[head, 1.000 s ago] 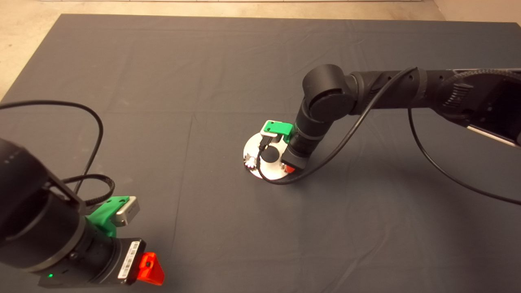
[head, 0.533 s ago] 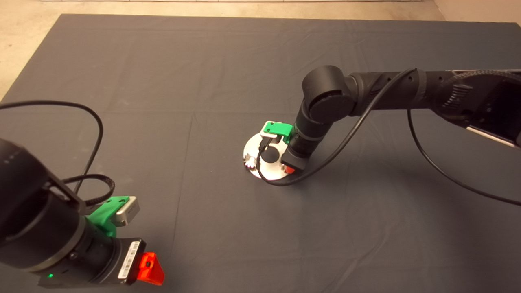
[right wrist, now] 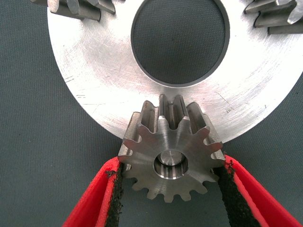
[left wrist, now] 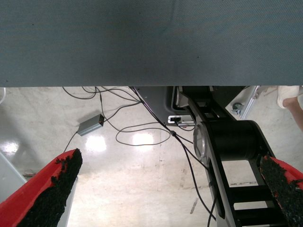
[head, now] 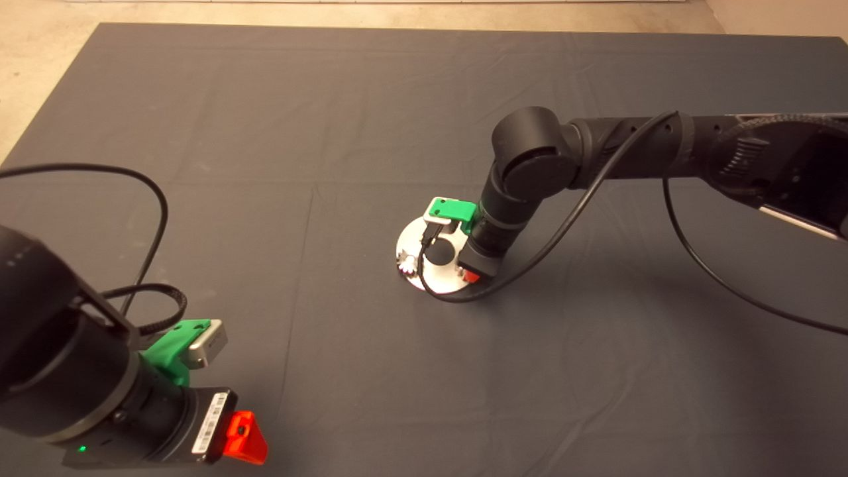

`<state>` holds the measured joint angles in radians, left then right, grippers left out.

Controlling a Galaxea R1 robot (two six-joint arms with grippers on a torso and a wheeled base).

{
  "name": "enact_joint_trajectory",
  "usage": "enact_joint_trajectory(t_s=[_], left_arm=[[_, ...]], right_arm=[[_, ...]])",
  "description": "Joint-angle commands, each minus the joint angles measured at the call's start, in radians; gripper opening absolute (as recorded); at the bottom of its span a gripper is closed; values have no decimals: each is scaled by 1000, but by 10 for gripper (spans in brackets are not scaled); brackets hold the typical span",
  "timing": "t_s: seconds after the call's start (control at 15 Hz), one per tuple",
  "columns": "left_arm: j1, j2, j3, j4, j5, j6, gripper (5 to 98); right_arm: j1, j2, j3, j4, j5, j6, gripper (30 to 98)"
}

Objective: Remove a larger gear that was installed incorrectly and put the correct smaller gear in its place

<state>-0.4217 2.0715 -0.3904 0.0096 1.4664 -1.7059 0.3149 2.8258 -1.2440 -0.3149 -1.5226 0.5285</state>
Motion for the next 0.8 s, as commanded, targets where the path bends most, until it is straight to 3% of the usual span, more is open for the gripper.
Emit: enact_joint_trajectory(t_s=[0.0,0.4,0.73], left_arm=[[-12,-4,19,1,3,0,976],[-12,-4,18,1,3,0,976],[-12,-1,18,1,-1,0,976]], right_arm=[[12,-2,6,-6,-136,8,471],[20,-1,8,-4,-136,11,460],[71,-4,14,-4,-136,15,458]])
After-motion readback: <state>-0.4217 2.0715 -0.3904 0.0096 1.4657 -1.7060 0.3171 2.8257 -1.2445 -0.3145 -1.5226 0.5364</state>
